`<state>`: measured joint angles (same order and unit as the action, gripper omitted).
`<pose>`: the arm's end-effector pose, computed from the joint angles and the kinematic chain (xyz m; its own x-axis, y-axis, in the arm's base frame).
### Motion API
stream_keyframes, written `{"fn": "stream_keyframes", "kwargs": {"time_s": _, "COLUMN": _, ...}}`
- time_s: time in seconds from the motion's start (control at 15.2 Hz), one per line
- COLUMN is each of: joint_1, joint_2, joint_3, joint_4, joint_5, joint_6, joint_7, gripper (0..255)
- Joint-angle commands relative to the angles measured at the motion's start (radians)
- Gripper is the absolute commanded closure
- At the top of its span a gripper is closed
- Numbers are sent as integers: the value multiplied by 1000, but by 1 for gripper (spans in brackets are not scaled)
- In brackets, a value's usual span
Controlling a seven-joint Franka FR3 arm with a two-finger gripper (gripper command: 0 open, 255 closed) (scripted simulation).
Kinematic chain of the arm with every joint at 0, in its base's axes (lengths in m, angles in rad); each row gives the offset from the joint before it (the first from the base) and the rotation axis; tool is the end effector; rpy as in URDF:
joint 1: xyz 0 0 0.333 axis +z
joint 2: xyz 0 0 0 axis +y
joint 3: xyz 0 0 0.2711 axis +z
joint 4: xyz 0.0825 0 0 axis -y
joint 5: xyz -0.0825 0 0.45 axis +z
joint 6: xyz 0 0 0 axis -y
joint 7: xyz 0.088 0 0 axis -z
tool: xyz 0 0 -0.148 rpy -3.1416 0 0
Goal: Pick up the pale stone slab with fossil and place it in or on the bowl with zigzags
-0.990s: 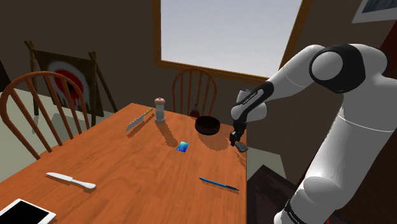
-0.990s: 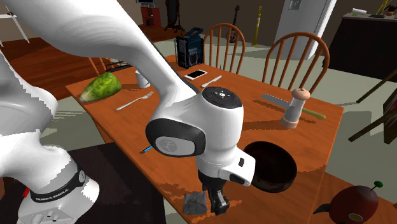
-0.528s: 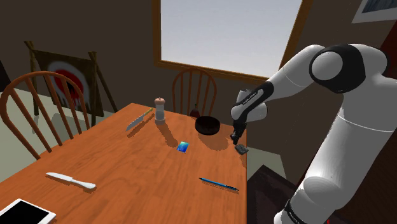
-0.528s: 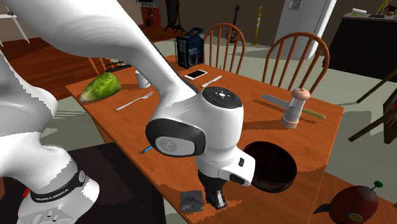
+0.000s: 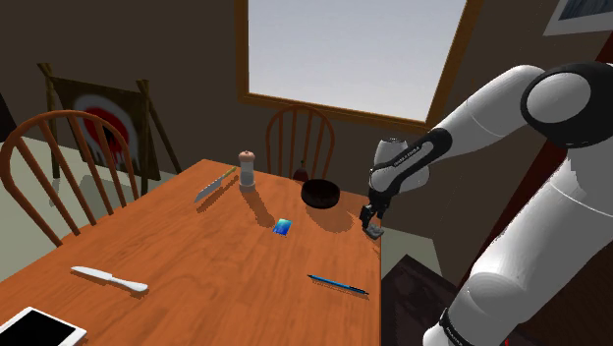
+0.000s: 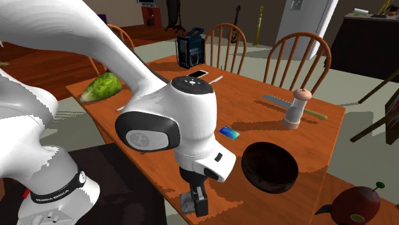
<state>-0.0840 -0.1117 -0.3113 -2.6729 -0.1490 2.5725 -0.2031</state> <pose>0.4236 -0.1693 0.1312 0.9979 -0.0653 -0.0044 -0.0650 -0.9968 0.0470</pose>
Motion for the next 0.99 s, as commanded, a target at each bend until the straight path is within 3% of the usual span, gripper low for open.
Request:
{"fn": "stream_keyframes", "kwargs": {"time_s": 0.0, "joint_1": -7, "joint_2": -10, "joint_3": 3, "joint_4": -20, "joint_5": -19, "joint_6": 15, "joint_7": 35, "gripper": 0}}
{"fn": "stream_keyframes", "kwargs": {"time_s": 0.4, "joint_1": -1, "joint_2": 97, "joint_3": -4, "joint_4": -28, "joint_5": 18, "joint_6": 128, "joint_7": 8, "gripper": 0}}
{"fn": "stream_keyframes", "kwargs": {"time_s": 0.92, "joint_1": -1, "joint_2": 97, "joint_3": -4, "joint_4": -28, "joint_5": 18, "joint_6": 128, "joint_7": 8, "gripper": 0}}
